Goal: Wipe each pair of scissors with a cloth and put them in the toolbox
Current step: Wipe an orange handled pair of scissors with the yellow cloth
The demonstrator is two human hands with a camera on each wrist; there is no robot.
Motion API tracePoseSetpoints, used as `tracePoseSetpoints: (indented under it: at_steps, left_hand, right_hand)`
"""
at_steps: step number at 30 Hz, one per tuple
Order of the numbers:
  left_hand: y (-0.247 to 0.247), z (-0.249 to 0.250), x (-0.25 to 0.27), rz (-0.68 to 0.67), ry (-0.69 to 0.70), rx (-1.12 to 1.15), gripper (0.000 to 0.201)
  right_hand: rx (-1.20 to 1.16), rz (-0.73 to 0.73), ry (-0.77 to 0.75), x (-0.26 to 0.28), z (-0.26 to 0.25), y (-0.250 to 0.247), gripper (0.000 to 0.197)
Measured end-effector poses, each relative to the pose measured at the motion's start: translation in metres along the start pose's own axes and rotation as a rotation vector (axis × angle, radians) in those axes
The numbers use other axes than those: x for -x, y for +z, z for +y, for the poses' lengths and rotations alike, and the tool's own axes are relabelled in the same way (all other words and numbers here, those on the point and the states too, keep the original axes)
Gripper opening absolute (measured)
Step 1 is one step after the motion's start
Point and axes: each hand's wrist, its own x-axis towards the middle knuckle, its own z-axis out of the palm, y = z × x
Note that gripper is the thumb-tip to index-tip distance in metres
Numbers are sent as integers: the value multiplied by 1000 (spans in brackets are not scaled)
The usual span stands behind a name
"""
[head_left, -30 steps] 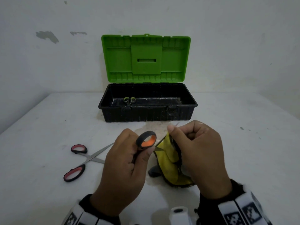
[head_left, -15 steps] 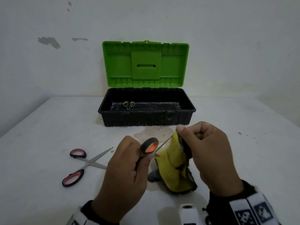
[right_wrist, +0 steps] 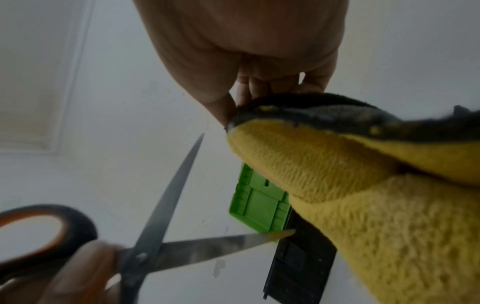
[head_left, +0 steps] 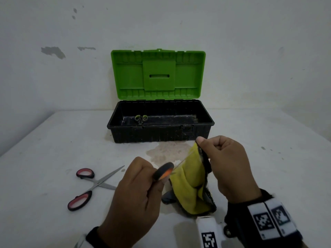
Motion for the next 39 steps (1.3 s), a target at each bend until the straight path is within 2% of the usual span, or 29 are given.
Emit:
tracePoseSetpoints:
  at_steps: [2, 4, 7, 9, 12, 16, 20, 23, 27, 30, 34, 36, 38, 39]
  left_hand:
    - [-1, 2, -5, -4, -32, -11, 6]
    - [0, 0, -11, 3, -117, -18, 15]
    - [4, -3, -20, -21, -317, -21, 31]
    - [7, -4, -22, -88, -465, 6, 28]
    - [11, -4, -25, -140, -576, 25, 19]
    - [15, -1, -27, -134, -507, -26, 20]
    - [18, 7, -28, -213, -332, -114, 9]
    - [18, 10, -29, -261, -195, -167, 8]
    - [13, 16, -31, -257, -31, -218, 20]
    - [8, 26, -35, -256, 77, -254, 14]
    - [2, 30, -43, -182, 114, -320, 9]
    - [0, 26, -45, -122, 122, -297, 3]
    - [-3, 22, -44, -82, 12, -223, 24]
    - [-5, 21, -43, -54, -99, -174, 35]
  right_hand:
    - [-54, 27, 17, -3, 1, -6, 28]
    - [-92, 18, 11, -1, -1, -12, 25]
    - [-119, -57, -8, 8, -6, -17, 15]
    - [-51, -127, -47, 14, -7, -17, 6]
    - [72, -230, -75, 21, -3, -16, 22]
    - [118, -316, 7, 29, -4, -12, 39]
    - [-32, -348, 207, 33, -13, -4, 30]
    - [-128, -369, 341, 32, -19, -3, 59]
    - [-142, -394, 333, 31, -27, -10, 62]
    - [-177, -431, 340, 28, -32, -18, 62]
    - [-252, -474, 295, 24, -38, -28, 41]
    - [-257, -477, 263, 23, -38, -31, 37]
    - [-274, -446, 221, 24, -35, -32, 31]
    - [-273, -426, 194, 24, -33, -32, 29]
